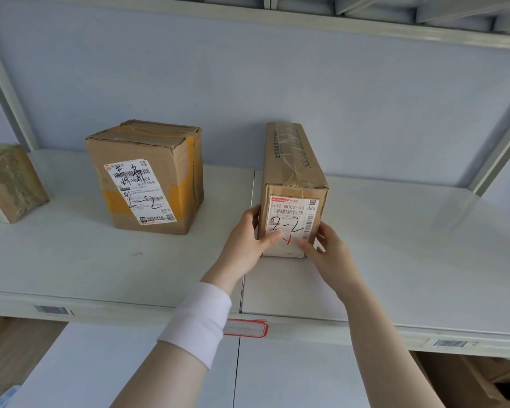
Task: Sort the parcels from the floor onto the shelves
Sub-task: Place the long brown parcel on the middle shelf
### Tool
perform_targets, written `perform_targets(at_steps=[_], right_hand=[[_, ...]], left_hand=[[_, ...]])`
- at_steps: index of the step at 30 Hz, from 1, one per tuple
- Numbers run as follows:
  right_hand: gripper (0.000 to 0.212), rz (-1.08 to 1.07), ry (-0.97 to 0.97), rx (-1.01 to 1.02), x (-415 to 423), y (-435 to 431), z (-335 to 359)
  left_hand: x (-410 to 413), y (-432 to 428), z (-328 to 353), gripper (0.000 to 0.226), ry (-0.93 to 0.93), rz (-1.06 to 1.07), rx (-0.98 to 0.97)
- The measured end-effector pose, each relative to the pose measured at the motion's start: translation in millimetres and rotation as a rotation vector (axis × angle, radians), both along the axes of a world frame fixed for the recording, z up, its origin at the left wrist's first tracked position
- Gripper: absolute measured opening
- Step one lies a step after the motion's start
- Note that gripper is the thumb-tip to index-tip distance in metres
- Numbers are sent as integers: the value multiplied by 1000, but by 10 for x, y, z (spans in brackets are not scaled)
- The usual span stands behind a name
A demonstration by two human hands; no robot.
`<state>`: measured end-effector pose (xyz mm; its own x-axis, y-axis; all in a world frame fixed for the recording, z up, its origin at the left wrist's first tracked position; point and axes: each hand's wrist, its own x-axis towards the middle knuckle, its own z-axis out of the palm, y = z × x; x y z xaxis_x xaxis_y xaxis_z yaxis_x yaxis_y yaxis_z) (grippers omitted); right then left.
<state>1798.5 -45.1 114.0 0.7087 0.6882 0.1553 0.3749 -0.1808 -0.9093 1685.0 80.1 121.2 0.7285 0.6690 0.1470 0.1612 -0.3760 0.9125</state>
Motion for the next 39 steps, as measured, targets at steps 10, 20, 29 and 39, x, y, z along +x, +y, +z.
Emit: perform_targets(at_steps=[10,20,29,39], right_hand=[[62,-112,-362,-85,-522,-276,-57],[55,31,-516,-53,-1180,-856,-246],[51,322,-476,-179,-1996,-1542,-821],[52,704,-472,-297,-3449,-1817,-1136]], left_hand=[[-551,-361,-81,65,136,111,225],[-1275,-1135,-298,59,249,263,362],[-2287,-2142,-786,56,559,384,451],[-3871,-2900,-1122,49,882,660,336]])
